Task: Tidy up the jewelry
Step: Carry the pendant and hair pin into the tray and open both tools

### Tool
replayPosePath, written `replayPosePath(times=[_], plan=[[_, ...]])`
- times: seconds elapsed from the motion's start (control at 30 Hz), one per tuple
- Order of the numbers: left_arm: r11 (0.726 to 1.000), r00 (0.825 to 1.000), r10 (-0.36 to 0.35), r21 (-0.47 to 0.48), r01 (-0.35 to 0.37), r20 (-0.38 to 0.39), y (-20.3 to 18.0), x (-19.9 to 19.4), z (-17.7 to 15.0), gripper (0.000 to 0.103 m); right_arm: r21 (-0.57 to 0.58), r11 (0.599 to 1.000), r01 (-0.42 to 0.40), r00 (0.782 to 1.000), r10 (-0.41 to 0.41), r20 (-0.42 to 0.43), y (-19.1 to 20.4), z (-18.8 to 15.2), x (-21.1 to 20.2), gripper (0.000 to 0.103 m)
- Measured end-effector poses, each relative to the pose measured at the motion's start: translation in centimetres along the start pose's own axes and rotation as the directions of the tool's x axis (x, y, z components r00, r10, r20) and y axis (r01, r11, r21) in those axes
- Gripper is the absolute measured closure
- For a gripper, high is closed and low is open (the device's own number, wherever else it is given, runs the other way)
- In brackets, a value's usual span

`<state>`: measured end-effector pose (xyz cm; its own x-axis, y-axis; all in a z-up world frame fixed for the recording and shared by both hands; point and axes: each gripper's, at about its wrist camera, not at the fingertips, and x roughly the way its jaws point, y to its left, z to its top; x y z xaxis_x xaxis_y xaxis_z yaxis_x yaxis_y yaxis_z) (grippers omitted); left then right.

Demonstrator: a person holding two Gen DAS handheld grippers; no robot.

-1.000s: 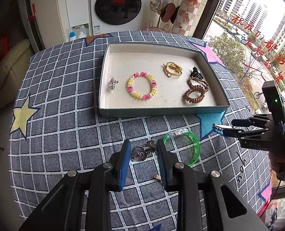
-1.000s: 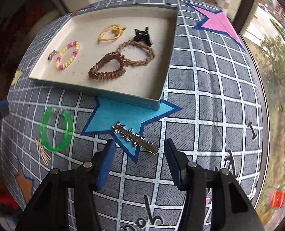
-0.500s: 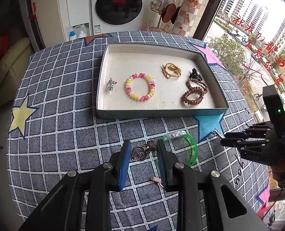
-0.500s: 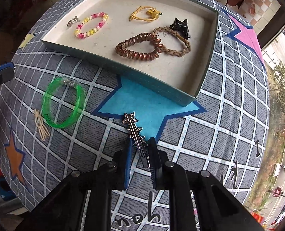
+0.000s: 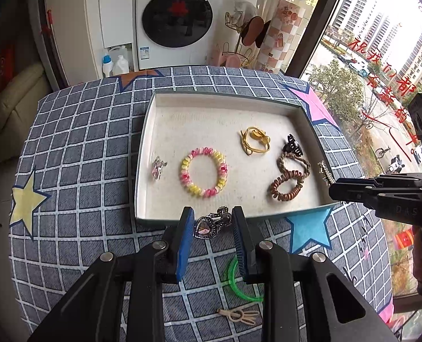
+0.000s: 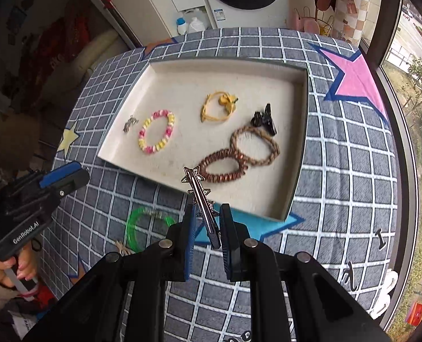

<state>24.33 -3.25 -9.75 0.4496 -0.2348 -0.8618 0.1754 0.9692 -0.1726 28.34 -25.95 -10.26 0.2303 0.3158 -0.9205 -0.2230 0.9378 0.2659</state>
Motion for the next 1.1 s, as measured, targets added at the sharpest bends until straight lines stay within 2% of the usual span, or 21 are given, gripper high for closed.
replayPosePath(times=[0.27, 0.5, 0.83, 1.1], plan=[[0.998, 0.998, 0.056, -0.013, -0.056, -0.008, -0.2, 3.7, 2.7, 0.063, 0.040, 0.998, -0.044, 0.999, 0.044, 0.008, -0.6, 4.3, 2.5, 0.085], [0.996, 0.996, 0.083, -0.019, -0.083, -0.031, -0.4, 6.9, 4.2, 0.063, 0.058, 0.998, -0.031, 0.999, 0.032, -0.012, -1.4, 6.4, 5.2, 0.085], [0.993, 0.990, 0.117, -0.008, -0.118, -0.081, -0.4, 10.0, 4.1, 0.063, 0.097, 0.995, -0.008, 0.999, 0.012, -0.034, -2.6, 7.3, 7.7, 0.085], [0.989, 0.985, 0.146, 0.034, -0.143, -0.096, -1.2, 10.9, 3.8, 0.063, 0.109, 0.994, -0.013, 0.998, 0.020, -0.059, -3.0, 7.4, 9.1, 0.085]])
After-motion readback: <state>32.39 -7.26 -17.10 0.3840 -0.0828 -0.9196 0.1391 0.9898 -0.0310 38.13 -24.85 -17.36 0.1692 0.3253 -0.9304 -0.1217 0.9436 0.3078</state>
